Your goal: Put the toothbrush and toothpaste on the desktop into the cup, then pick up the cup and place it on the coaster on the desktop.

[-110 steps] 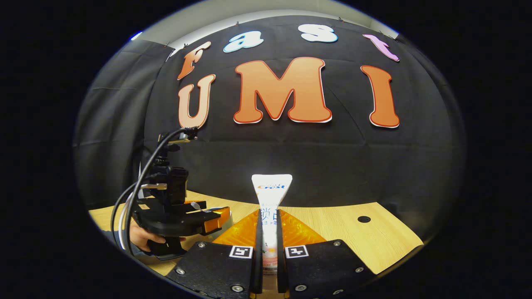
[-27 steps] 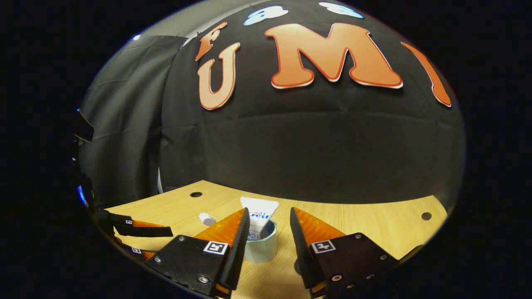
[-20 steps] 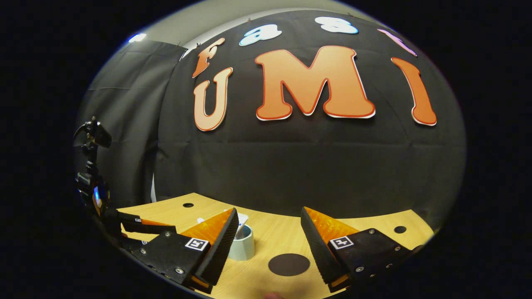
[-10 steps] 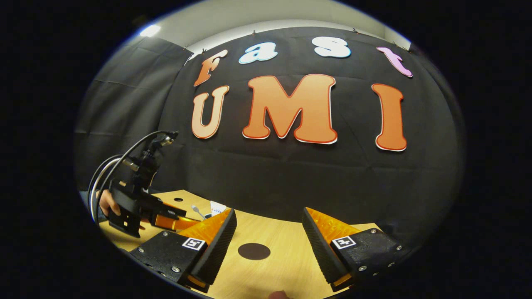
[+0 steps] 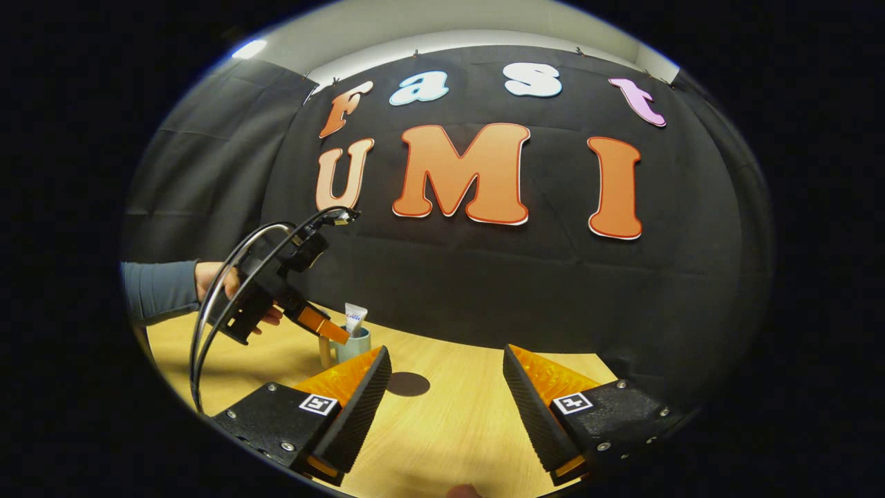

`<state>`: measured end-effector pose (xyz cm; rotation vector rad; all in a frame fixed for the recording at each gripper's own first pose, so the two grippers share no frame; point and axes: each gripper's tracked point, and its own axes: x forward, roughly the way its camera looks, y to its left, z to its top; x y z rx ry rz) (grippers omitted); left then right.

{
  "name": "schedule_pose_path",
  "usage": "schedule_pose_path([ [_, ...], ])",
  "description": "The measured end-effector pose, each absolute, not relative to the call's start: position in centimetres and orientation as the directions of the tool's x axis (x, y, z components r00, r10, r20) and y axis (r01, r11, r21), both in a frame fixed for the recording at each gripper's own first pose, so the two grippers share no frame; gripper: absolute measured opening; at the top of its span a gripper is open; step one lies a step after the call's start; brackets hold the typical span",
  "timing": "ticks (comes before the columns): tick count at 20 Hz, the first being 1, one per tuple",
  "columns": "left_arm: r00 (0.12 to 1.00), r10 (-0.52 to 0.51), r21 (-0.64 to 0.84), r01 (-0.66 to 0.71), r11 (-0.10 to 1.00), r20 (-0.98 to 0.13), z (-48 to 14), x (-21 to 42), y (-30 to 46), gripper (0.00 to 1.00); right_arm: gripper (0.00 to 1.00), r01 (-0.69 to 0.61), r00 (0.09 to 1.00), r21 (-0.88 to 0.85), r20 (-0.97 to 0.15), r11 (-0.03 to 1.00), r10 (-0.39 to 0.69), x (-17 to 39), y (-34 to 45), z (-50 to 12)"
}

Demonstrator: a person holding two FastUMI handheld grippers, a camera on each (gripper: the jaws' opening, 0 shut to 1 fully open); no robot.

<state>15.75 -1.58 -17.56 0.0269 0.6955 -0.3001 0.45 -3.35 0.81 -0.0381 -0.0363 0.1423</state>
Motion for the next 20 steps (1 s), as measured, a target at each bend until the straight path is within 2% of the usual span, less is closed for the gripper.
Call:
schedule_pose_path([
  [6, 0.615, -0.254, -0.079, 0.297, 0.952, -0.746, -21.4, 16.2, -2.6, 0.98, 0.98, -0.154, 0.988, -0.057, -0.001, 0.986, 0.154, -3.0, -4.4, -0.4],
  [11, 0.563, -0.22, -0.062, 0.286, 0.956, -0.796, -22.6, 16.2, -2.4, 0.97, 0.98, -0.151, 0.988, -0.058, -0.016, 0.987, 0.151, -4.5, -5.1, -1.4],
  [14, 0.551, -0.205, -0.049, 0.284, 0.958, -0.809, -21.3, 17.0, -2.1, 0.99, 0.98, -0.158, 0.987, -0.05, -0.032, 0.986, 0.156, -4.6, -5.1, -2.2],
  [19, 0.556, -0.176, -0.031, 0.262, 0.965, -0.813, -17.7, 18.4, -2.0, 0.8, 0.99, -0.165, 0.986, -0.017, -0.023, 0.986, 0.165, -4.4, -5.0, -2.1],
  [20, 0.556, -0.165, -0.024, 0.252, 0.967, -0.815, -16.8, 19.0, -2.3, 0.67, 0.99, -0.166, 0.986, -0.009, -0.02, 0.986, 0.166, -4.4, -5.1, -2.0],
])
